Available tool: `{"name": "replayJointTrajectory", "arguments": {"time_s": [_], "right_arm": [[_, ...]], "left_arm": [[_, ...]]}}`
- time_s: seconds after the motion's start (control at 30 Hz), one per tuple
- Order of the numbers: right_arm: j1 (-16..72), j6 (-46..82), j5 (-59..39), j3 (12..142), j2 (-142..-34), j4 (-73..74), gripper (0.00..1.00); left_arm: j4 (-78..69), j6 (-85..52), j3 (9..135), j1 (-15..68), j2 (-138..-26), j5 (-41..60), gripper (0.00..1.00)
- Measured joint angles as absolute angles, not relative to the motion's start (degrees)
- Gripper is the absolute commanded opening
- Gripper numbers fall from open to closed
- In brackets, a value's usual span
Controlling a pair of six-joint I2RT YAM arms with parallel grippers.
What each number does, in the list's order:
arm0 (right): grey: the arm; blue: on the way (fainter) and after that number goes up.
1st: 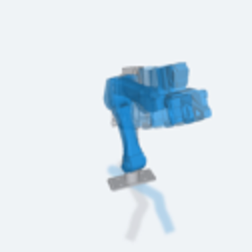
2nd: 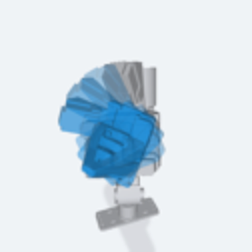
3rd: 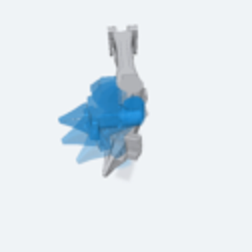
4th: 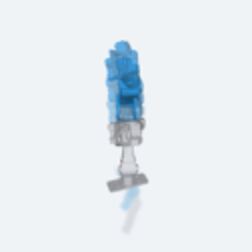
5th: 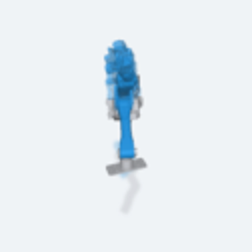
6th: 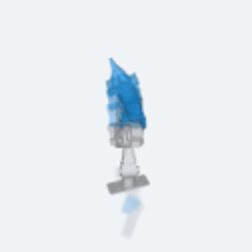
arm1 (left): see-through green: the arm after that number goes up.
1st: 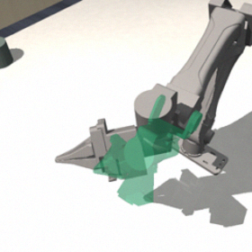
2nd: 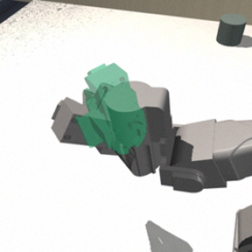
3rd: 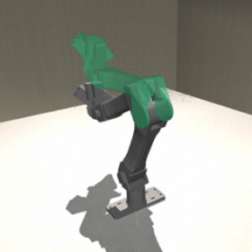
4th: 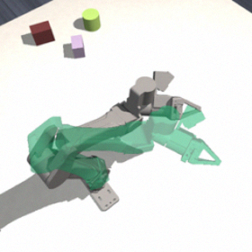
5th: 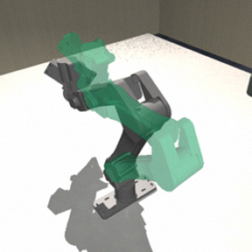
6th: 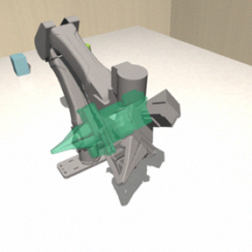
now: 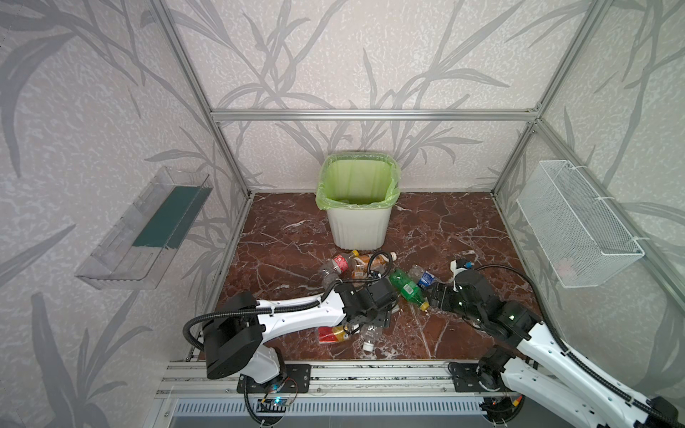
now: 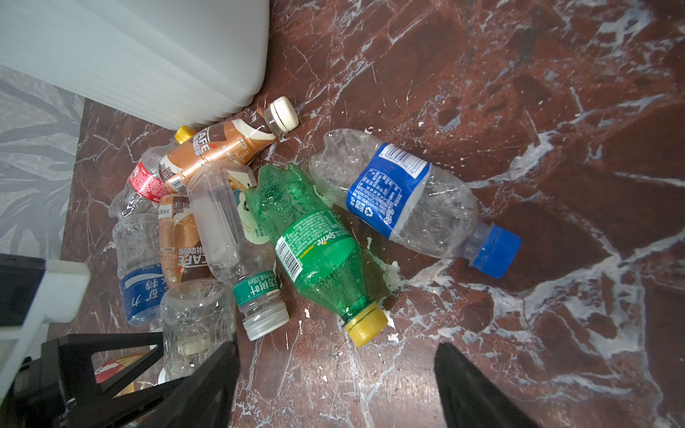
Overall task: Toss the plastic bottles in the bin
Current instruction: 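Lower the left gripper onto a clear ridged bottle and close on it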
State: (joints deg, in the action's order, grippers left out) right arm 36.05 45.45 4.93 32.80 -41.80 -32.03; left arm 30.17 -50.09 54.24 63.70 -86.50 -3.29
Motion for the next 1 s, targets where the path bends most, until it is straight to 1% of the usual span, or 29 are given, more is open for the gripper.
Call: {"name": "replayJointTrajectory", "arguments": {"time_s": [0.23,0.37,0.67,0.8,1.0], "right_arm": [[35.4,45.4,4.6,32.5,-41.8,-32.0,0.83],[35.0,45.4,4.4,32.4,-41.8,-32.0,0.83],[34.5,45.2,3.9,31.5,-41.8,-32.0,0.82],[34.4,45.2,3.8,31.2,-41.8,-32.0,0.82],[34.2,45.2,3.4,31.2,-41.8,-31.9,0.81]], "left_arm": [[31.6,-49.5,55.5,63.7,-89.8,-3.1,0.81],[32.4,-49.4,56.2,63.7,-91.2,-3.0,0.79],[33.3,-49.0,56.7,63.7,-92.1,-3.0,0.67],[33.8,-49.0,56.7,63.7,-91.8,-3.0,0.6],[34.4,-49.2,56.1,63.7,-86.7,-3.0,0.57]]}}
